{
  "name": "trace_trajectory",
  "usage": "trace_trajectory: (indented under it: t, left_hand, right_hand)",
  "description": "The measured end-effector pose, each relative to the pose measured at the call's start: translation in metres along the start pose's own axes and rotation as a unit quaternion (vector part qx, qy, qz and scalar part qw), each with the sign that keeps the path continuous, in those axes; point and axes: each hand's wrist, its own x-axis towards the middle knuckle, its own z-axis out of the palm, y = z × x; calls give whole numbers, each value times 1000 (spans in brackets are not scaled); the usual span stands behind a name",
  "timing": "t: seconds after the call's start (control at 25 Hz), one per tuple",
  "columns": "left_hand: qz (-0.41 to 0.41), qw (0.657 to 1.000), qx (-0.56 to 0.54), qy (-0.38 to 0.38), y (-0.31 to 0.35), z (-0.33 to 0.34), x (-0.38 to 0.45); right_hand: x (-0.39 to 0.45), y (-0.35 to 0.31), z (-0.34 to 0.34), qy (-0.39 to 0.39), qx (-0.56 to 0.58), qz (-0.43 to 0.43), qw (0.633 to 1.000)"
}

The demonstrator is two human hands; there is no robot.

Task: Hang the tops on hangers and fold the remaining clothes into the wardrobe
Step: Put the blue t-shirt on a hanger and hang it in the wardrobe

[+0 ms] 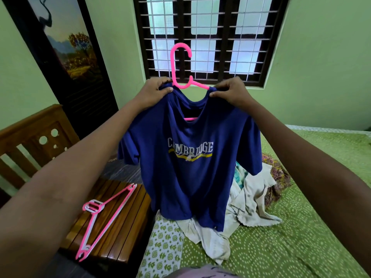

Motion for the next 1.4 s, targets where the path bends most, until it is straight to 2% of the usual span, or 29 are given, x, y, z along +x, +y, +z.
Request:
trace_trajectory:
  t: [0.28,0.4,0.48,0.6,0.76,0.88,1.12,1.4]
  left_hand:
    - [6,999,3,49,15,-16,16]
    - [-42,996,36,67,16,-21,24]
    - [-60,994,73,53,12,-20,22]
    - [-38,993,70,85,12,-15,16]
    - [-58,997,48,13,3,-20,8]
    - [-70,996,42,22,0,-25,-2]
    - [-24,995,76,66,8,-15,-2]
    - [35,993,77,77,21,-12,14]
  right_hand:
    - [28,-29,-20,34,-29,-55,997]
    - [32,-31,-27,47,-22,-62,997]
    - [27,-25,-26,45,-27,-48,997]
    - [17,-14,-27,79,-13,-14,997]
    - [9,-1,-42,60,88,69,992]
    - [5,4,-54,51,134,89,986]
    - [7,3,-54,33,154,70,985]
    - [5,2,-49,18,103,37,994]
